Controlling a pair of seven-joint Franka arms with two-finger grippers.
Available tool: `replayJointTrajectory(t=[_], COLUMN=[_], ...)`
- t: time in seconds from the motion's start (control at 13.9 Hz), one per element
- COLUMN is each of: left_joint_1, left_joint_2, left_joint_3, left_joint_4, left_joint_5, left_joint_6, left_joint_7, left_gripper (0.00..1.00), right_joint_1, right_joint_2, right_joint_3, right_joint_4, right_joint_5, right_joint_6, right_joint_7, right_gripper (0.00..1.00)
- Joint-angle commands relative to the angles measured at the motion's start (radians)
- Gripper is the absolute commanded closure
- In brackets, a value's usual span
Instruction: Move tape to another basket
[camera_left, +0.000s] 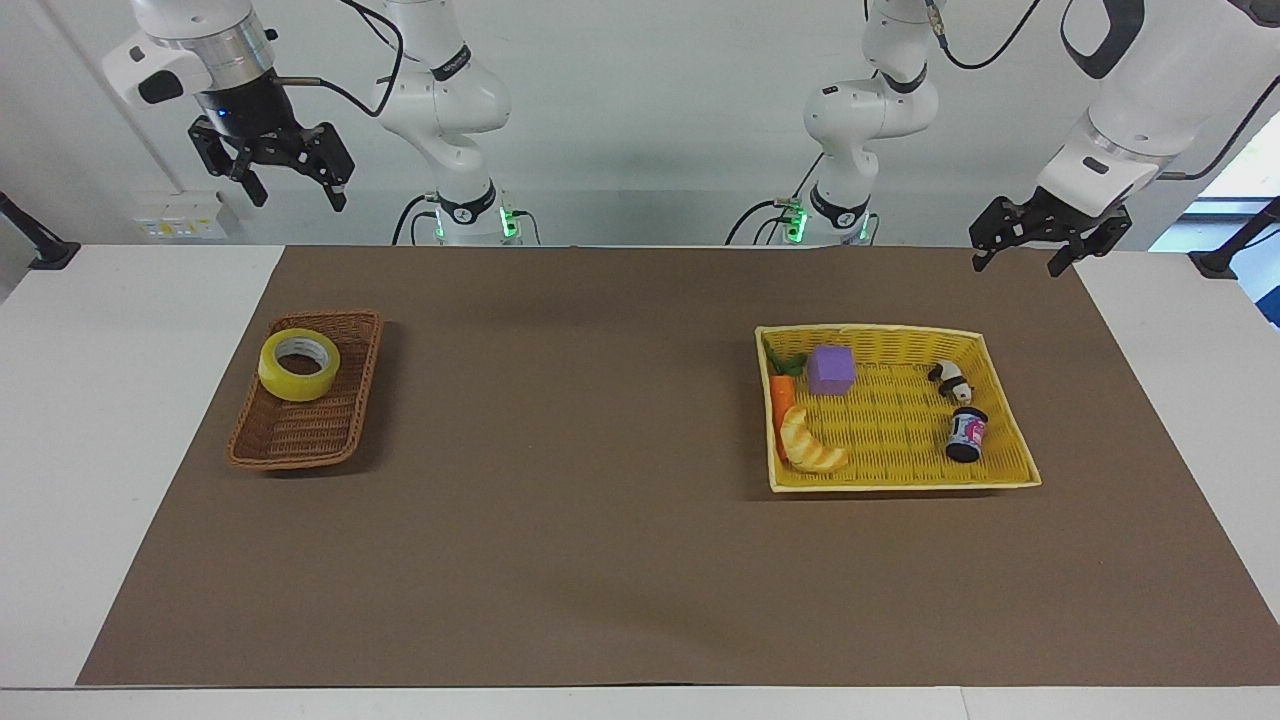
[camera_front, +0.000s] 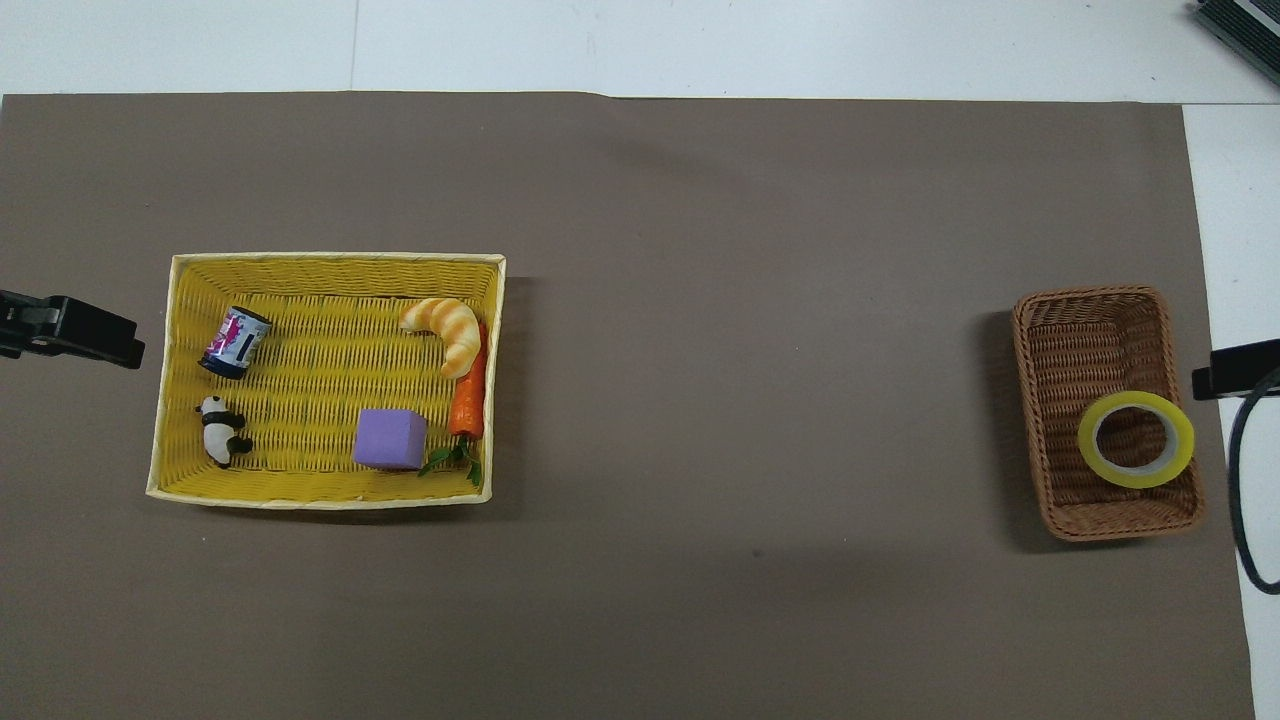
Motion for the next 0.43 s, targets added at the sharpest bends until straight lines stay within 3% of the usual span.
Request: replayJointTrajectory(t=[0.0, 0.36], left_joint_1=[0.007, 0.007], left_joint_2=[-0.008, -0.008], left_joint_3=[-0.003, -0.003], left_joint_4=[0.003, 0.003], left_joint_5=[0.011, 0.011], left_joint_6=[-0.015, -0.014], left_joint_7=[0.011, 0.013], left_gripper=[0.0, 0.0], right_joint_1=[-0.019, -0.017], right_joint_2=[-0.01, -0.015], right_joint_3=[0.011, 0.01], right_joint_4=[-0.009, -0.015], right_joint_5=[0.027, 0.025], right_joint_6=[-0.002, 0.002], right_joint_7=[0.004, 0.009], right_gripper=[0.0, 0.0])
